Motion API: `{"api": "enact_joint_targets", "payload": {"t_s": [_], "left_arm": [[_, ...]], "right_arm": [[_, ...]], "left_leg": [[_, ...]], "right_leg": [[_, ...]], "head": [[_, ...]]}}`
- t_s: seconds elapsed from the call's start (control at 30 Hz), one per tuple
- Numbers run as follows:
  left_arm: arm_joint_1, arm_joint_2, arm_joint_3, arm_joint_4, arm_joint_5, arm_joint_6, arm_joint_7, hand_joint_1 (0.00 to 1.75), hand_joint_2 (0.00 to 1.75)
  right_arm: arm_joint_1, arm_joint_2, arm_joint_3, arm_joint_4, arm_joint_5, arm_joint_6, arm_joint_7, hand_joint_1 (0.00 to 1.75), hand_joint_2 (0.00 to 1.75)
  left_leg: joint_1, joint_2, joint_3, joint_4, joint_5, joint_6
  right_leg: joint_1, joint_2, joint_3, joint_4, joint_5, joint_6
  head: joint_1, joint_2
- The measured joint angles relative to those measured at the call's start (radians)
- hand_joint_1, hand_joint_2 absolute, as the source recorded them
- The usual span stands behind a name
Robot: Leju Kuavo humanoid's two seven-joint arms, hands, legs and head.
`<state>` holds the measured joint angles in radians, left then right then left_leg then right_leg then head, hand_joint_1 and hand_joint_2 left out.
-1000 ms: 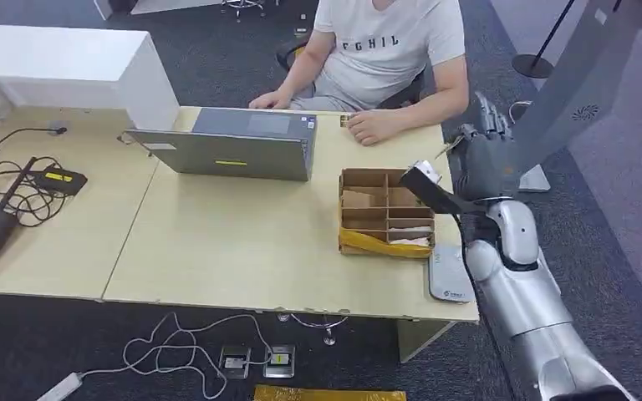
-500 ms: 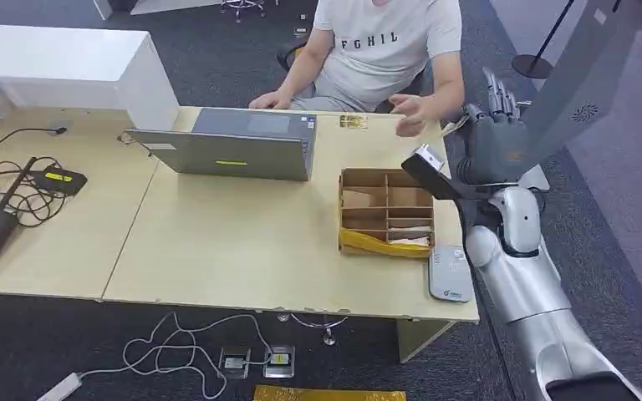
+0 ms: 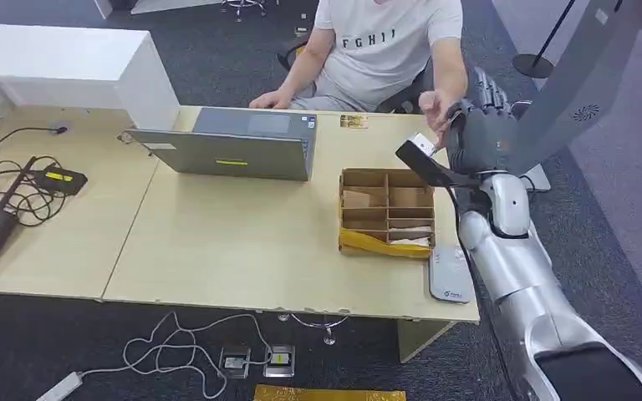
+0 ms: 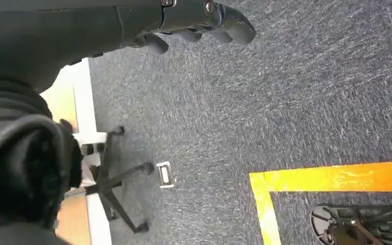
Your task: Pass the card to the sensor for recognition and then transmit it.
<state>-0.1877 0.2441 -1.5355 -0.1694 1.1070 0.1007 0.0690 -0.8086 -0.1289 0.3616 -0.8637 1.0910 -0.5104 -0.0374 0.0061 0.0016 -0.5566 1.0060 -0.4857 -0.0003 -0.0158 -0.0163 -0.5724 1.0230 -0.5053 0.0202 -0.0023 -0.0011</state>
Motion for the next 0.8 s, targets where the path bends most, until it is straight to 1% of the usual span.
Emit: {"api": "enact_joint_targets", "payload": {"t_s": [0.23, 0.6, 0.63, 0.67, 0.7, 0.8], "left_arm": [[0.0, 0.0, 0.0, 0.0, -0.009, -0.006, -0.006, 0.0, 0.0], [0.0, 0.001, 0.0, 0.0, -0.018, -0.006, -0.006, 0.0, 0.0], [0.0, 0.001, 0.0, 0.0, -0.018, -0.006, -0.006, 0.0, 0.0], [0.0, 0.001, 0.0, 0.0, -0.018, -0.006, -0.006, 0.0, 0.0], [0.0, 0.001, 0.0, 0.0, -0.018, -0.006, -0.006, 0.0, 0.0], [0.0, 0.001, 0.0, 0.0, -0.021, -0.006, -0.006, 0.0, 0.0]], "right_arm": [[-0.018, 0.001, 0.0, 0.068, 0.01, -0.015, 0.001, 1.75, 1.75], [-0.022, -0.001, -0.002, 0.121, 0.03, -0.046, 0.008, 1.75, 1.75], [-0.022, -0.001, -0.002, 0.123, 0.03, -0.046, 0.008, 1.59, 1.75], [-0.022, -0.001, -0.002, 0.126, 0.031, -0.047, 0.008, 0.16, 1.75], [-0.023, -0.001, -0.003, 0.128, 0.032, -0.048, 0.01, 0.0, 1.75], [-0.022, -0.002, -0.005, 0.136, 0.047, -0.066, 0.013, 0.0, 1.75]], "left_leg": [[0.0, 0.0, 0.0, 0.0, 0.0, 0.0], [0.0, 0.0, 0.0, 0.0, 0.0, 0.0], [0.0, 0.0, 0.0, 0.0, 0.0, 0.0], [0.0, 0.0, 0.0, 0.0, 0.0, 0.0], [0.0, 0.0, 0.0, 0.0, 0.0, 0.0], [0.0, 0.0, 0.0, 0.0, 0.0, 0.0]], "right_leg": [[0.0, 0.0, 0.0, 0.0, 0.0, 0.0], [0.0, 0.0, 0.0, 0.0, 0.0, 0.0], [0.0, 0.0, 0.0, 0.0, 0.0, 0.0], [0.0, 0.0, 0.0, 0.0, 0.0, 0.0], [0.0, 0.0, 0.0, 0.0, 0.0, 0.0], [0.0, 0.0, 0.0, 0.0, 0.0, 0.0]], "head": [[0.0, 0.0], [0.0, 0.0], [0.0, 0.0], [0.0, 0.0], [0.001, 0.0], [0.0, 0.0]]}}
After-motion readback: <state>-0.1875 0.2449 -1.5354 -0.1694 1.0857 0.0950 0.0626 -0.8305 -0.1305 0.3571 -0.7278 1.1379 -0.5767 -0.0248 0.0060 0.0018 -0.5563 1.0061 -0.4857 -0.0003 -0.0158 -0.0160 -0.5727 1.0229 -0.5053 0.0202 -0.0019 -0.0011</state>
